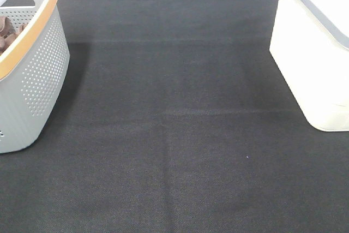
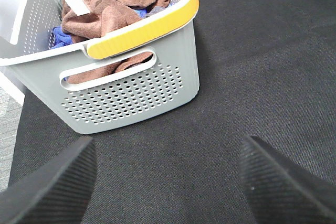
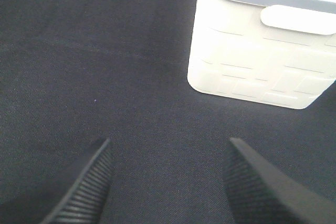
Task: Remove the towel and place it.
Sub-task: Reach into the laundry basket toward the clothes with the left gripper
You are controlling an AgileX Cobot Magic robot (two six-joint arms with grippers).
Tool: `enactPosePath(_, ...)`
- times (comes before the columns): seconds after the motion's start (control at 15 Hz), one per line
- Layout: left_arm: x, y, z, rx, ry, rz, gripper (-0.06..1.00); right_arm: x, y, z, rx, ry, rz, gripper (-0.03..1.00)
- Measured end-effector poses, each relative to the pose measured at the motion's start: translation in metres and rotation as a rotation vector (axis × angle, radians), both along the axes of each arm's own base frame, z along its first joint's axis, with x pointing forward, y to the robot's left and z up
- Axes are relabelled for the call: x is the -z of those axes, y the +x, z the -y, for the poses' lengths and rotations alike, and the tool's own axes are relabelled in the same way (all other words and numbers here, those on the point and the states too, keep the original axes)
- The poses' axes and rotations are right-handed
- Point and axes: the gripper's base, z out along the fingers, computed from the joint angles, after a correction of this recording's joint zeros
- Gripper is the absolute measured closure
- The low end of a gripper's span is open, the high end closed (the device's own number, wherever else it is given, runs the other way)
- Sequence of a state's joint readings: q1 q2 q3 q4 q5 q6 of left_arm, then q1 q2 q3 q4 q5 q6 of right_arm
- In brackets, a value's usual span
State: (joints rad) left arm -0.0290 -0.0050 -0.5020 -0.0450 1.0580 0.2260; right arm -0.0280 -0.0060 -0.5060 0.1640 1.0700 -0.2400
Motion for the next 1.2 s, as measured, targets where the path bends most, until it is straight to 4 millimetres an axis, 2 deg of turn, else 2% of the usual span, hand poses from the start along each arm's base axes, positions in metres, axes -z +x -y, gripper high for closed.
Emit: enactPosePath(1.2,0.0000,0.0000,0.0000,0.000,0.000,0.000,0.22,0.0000,0.0000,0.0000,0.000,0.000,0.000,0.37)
